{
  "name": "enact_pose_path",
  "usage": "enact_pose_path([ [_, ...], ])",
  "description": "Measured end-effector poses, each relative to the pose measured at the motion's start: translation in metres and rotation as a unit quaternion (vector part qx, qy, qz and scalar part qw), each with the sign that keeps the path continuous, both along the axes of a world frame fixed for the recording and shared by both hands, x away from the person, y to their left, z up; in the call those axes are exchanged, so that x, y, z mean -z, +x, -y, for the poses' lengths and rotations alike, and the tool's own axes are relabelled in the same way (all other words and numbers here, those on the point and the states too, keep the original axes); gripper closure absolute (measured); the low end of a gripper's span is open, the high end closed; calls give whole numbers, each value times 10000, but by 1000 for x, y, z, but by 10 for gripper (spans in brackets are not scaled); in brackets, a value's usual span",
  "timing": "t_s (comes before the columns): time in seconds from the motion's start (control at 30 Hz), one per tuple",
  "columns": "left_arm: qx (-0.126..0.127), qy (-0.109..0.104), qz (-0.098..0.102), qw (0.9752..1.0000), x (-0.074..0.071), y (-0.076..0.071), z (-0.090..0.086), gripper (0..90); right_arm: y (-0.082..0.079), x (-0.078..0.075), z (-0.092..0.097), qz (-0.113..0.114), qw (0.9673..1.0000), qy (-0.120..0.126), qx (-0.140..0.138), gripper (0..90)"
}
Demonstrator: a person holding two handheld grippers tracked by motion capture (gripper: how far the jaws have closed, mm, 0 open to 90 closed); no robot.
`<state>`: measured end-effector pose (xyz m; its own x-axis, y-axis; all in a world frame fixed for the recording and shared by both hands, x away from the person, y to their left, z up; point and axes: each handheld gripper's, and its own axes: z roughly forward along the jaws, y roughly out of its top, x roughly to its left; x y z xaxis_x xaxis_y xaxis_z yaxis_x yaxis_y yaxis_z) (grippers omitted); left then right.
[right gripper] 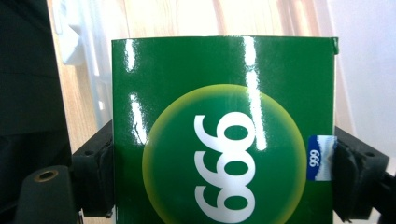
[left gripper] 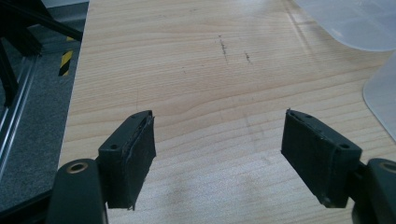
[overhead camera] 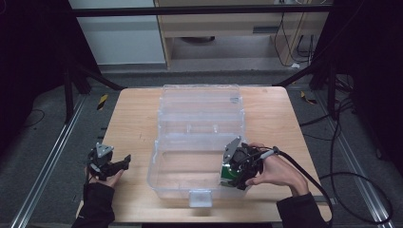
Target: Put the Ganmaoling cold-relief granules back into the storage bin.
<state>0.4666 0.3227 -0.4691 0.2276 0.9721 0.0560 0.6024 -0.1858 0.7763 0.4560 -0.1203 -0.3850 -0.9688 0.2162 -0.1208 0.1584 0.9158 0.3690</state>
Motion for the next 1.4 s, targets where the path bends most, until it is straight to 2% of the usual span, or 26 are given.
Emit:
enact_pose_path([
  [0.13,-2,4,-1,10000,0,0,0,254,0,5,-2,5,10000,-81,-19,148],
  [0.4,-1,0,-2,10000,0,0,0,254,1,5,-3,-61,10000,-57,32,142],
  [0.47,-2,1,-5,10000,0,0,0,253,0,5,-3,-3,10000,-42,7,144],
  [0.57,-1,1,-7,10000,0,0,0,254,-3,-2,0,14,9999,158,23,152],
  [0.7,6,4,-6,10000,0,0,1,254,-7,-10,6,148,9992,352,77,156],
  [0.87,2,8,-7,10000,0,0,0,254,-15,-22,16,401,9970,582,319,154],
  [0.93,-1,6,-4,10000,0,0,0,254,-18,-26,21,533,9947,767,427,152],
  [1.0,1,9,-5,10000,0,0,1,254,-21,-31,29,562,9914,1028,579,148],
  [1.17,1,11,-7,10000,0,0,1,254,-27,-34,49,833,9809,1446,1003,118],
  [1.27,-1,13,-13,10000,0,0,1,254,-32,-33,61,978,9716,1736,1275,99],
  [1.4,1,19,-11,10000,0,0,1,254,-36,-31,77,1199,9558,2102,1671,87],
])
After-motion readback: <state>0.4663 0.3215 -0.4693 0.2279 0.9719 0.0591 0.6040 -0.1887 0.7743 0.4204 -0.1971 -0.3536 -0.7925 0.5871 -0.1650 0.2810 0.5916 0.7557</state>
